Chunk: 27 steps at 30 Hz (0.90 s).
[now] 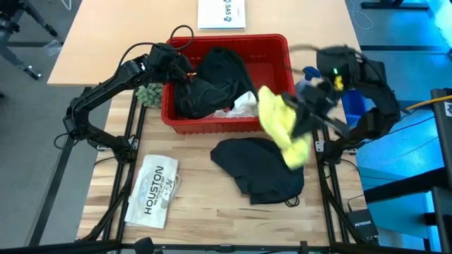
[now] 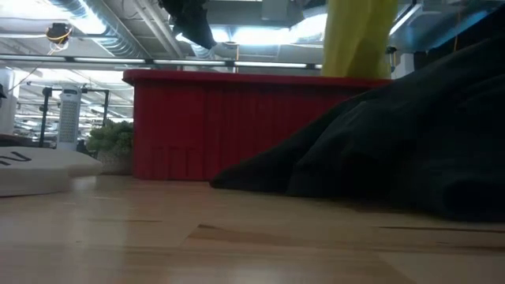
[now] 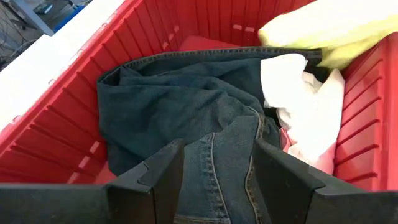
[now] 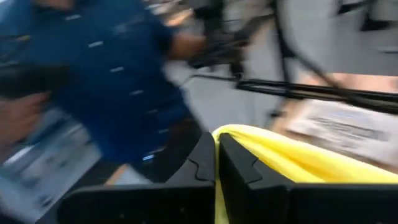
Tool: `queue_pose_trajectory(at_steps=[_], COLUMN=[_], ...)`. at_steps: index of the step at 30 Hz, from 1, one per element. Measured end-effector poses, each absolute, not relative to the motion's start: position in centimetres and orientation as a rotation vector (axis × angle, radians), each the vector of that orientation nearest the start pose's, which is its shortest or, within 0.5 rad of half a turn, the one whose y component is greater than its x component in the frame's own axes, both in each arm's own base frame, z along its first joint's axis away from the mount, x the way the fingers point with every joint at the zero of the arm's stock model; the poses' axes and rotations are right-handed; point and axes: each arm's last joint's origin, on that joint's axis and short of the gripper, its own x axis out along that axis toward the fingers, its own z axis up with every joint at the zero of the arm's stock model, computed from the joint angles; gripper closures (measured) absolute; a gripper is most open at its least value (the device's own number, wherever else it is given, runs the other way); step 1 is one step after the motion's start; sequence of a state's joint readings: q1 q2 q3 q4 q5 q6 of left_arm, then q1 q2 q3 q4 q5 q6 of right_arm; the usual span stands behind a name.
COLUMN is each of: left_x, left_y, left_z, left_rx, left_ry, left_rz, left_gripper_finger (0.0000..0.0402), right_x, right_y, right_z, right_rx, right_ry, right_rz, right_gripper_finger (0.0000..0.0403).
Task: Fold laundry
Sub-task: Remove the yellow shirt from the red bin
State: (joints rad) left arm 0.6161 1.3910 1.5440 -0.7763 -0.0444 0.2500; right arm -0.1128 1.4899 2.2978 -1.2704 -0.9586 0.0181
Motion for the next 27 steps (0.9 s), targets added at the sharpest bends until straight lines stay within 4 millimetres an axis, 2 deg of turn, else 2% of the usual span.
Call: queue_pose_trajectory(at_steps=[3,7,12,14,16,21,27], left_x=[23.1,23.1,23.1,23.1,23.1,23.1,23.1], left_y=[16.5,16.5,16.5,16.5,16.5,16.5,16.5], left_z=[40.3,40.4,40.3,40.3,40.3,40.3,40.4], left_rx=[0.051,0.044,0.030,0.027,0.028,0.024,0.026], left_ry=[0.681,0.679,0.675,0.675,0.675,0.674,0.672], left_rz=[0.558,0.561,0.565,0.566,0.566,0.567,0.567], left_gripper_finger=[0.0219,0.0219,0.0219,0.0219,0.0219,0.0219,0.0219], right_x=[20.1,20.0,17.7,16.8,15.6,15.6,18.7], right_y=[1.2,2.3,3.4,3.6,3.6,2.1,-0.9], right_z=[55.1,56.3,60.2,61.7,62.6,61.8,57.5], right_rx=[0.270,0.232,0.040,-0.040,-0.074,0.013,0.111], right_ry=[0.401,0.297,-0.036,-0.169,-0.231,-0.141,0.164], right_rz=[0.930,1.059,1.296,1.348,1.371,1.170,0.676], right_gripper_finger=[0.0401,0.0401,0.0402,0.0402,0.0402,0.0402,0.0403])
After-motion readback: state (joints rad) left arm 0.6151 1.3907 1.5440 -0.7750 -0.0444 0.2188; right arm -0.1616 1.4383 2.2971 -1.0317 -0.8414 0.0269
